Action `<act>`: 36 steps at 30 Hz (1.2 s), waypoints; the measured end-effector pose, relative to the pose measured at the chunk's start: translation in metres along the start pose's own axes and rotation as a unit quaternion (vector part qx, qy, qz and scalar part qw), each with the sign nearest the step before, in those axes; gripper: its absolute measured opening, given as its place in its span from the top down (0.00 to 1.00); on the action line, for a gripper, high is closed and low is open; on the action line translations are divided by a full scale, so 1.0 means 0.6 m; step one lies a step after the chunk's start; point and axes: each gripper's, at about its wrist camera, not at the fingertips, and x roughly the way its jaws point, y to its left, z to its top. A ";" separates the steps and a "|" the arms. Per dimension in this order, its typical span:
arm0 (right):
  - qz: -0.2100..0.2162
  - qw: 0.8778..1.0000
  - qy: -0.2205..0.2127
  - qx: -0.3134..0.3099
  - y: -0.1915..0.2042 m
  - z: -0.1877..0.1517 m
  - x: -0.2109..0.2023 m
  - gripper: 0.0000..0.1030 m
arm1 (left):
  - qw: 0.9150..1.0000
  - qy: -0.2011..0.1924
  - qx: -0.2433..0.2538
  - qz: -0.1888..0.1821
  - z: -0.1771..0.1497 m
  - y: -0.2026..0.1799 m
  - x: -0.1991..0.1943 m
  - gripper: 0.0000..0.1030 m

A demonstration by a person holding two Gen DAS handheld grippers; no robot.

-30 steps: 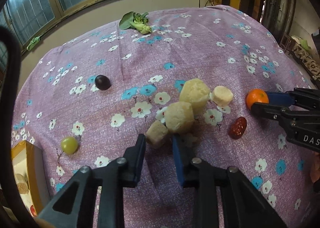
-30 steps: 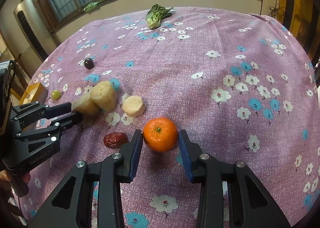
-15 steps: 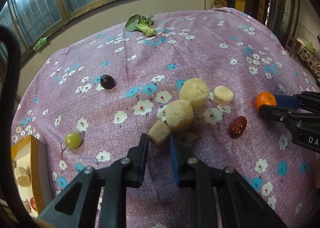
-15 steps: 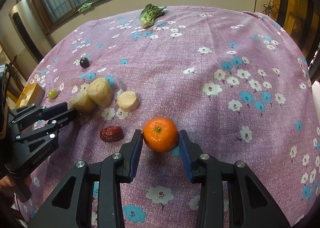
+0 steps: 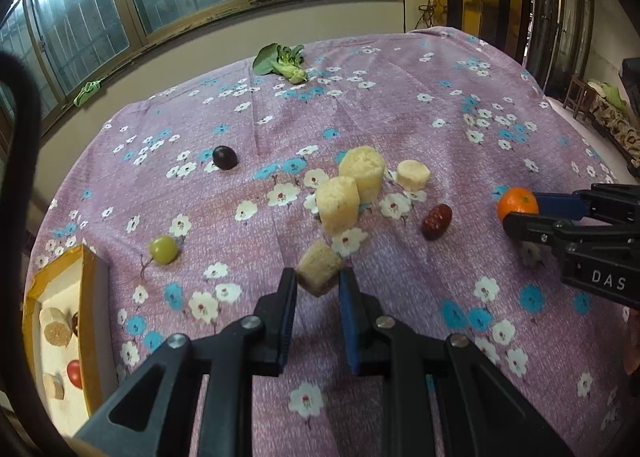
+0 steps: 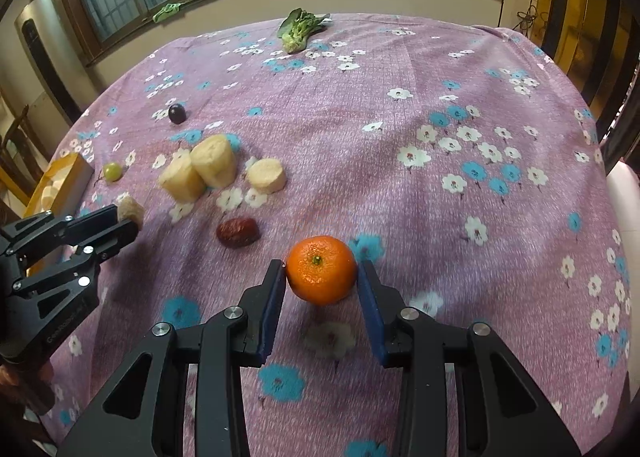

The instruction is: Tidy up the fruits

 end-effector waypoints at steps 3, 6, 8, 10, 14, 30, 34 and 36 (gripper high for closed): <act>-0.003 1.000 0.004 -0.001 0.010 -0.014 -0.009 0.65 | 1.000 -0.004 -0.002 -0.006 -0.014 0.000 -0.018 0.77; -0.009 1.000 0.007 -0.005 0.023 -0.029 -0.019 0.65 | 1.000 -0.010 -0.006 -0.012 -0.027 0.002 -0.036 0.77; -0.010 1.000 0.008 -0.004 0.030 -0.036 -0.024 0.65 | 1.000 -0.013 -0.009 -0.016 -0.035 0.006 -0.048 0.77; -0.011 1.000 0.009 -0.003 0.038 -0.044 -0.030 0.65 | 1.000 -0.018 -0.011 -0.021 -0.044 0.010 -0.061 0.77; -0.016 1.000 0.011 -0.012 0.066 -0.054 -0.038 0.65 | 0.999 -0.018 -0.022 -0.036 -0.061 0.028 -0.080 0.77; 0.026 0.997 0.002 -0.076 0.243 -0.024 -0.034 0.65 | 0.995 -0.017 -0.097 -0.018 -0.112 0.177 -0.135 0.77; 0.041 0.994 -0.001 -0.100 0.291 -0.011 -0.029 0.65 | 0.992 -0.018 -0.121 -0.009 -0.124 0.216 -0.143 0.77; 0.048 0.993 -0.003 -0.108 0.310 -0.006 -0.029 0.65 | 0.991 -0.020 -0.131 -0.004 -0.131 0.236 -0.149 0.77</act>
